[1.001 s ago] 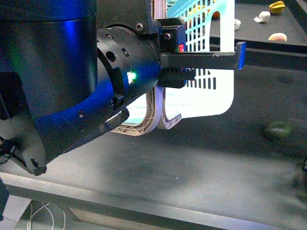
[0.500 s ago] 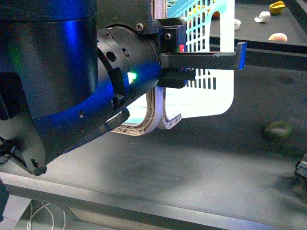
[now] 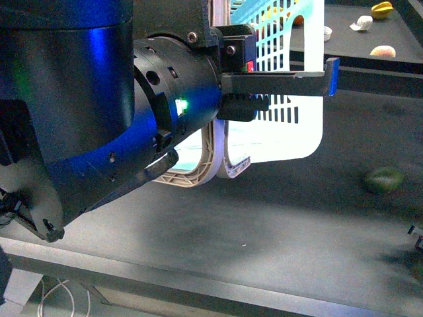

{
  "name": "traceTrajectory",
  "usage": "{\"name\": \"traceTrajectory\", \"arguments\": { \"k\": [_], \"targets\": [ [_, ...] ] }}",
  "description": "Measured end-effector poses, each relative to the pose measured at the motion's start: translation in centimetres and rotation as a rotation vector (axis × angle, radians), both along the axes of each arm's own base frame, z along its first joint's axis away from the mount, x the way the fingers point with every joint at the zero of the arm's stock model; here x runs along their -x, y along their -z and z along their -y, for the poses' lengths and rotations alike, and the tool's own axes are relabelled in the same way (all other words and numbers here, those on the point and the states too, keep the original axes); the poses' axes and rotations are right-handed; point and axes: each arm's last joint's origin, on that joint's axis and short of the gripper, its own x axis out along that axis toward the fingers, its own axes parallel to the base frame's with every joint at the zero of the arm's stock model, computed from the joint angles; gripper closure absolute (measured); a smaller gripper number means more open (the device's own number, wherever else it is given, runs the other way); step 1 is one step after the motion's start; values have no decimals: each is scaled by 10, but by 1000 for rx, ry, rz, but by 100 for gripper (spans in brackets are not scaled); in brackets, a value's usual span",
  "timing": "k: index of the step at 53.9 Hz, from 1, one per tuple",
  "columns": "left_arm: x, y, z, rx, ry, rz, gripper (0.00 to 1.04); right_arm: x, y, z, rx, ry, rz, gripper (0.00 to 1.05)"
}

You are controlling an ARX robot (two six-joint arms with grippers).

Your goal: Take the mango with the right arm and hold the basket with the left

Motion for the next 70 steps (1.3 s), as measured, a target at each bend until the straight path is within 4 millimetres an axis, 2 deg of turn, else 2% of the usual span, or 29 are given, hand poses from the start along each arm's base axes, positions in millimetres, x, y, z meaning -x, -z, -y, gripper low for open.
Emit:
{"name": "traceTrajectory", "arguments": {
  "k": [4,8,20,31,45,53,56,62,70],
  "targets": [
    [0,0,0,0,0,0,100,2,-4,-1,-10,-1,4,41],
    [0,0,0,0,0,0,100,5,-16,-4,-33,-7,26,41],
    [0,0,0,0,0,0,100,-4,-72,-18,-82,-69,151,41],
    [0,0,0,0,1,0,100,-14,-134,-46,-132,-165,270,41],
    [0,0,0,0,0,0,100,-16,-220,-100,-240,-381,426,41],
    [0,0,0,0,0,0,100,-11,-279,-143,-262,-540,551,41],
    [0,0,0,0,0,0,100,-9,-294,-156,-266,-586,587,41],
    [0,0,0,0,0,0,100,-7,-316,-181,-274,-660,631,41],
    [0,0,0,0,1,0,100,-12,-325,-206,-279,-710,633,41]
  ]
}}
